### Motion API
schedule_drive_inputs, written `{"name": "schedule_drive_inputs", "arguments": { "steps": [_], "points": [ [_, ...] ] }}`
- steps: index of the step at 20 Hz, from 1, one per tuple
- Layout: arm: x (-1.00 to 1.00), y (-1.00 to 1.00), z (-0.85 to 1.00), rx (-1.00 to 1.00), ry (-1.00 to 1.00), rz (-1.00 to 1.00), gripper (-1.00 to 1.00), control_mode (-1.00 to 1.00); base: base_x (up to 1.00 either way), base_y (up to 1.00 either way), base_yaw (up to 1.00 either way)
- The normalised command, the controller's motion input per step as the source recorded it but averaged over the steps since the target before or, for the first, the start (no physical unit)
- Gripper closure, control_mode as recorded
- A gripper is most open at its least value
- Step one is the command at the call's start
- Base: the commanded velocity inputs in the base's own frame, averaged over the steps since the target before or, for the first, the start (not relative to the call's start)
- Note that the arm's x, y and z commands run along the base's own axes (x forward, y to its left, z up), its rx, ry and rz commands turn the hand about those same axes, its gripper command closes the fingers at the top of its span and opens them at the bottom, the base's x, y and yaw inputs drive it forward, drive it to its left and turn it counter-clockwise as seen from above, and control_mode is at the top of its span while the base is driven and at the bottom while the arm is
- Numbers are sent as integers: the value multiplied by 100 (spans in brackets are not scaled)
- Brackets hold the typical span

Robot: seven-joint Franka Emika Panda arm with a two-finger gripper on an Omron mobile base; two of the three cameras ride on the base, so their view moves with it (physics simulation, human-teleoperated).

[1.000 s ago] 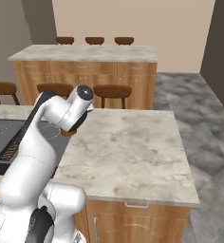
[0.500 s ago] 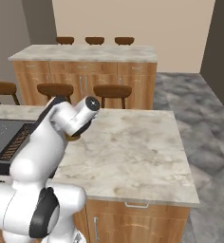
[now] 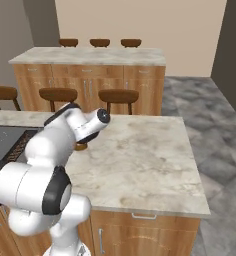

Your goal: Collect the turmeric, mayonnaise, and shaker from the cabinet and place them next to the stove.

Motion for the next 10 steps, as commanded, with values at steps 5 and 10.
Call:
{"name": "schedule_drive_inputs", "arguments": {
  "steps": [5, 10],
  "points": [
    [38, 3, -37, 3, 0, 5, 100, -100, 0, 0, 0],
    [29, 4, -37, 1, 0, 5, 100, -100, 0, 0, 0]
  ]
}}
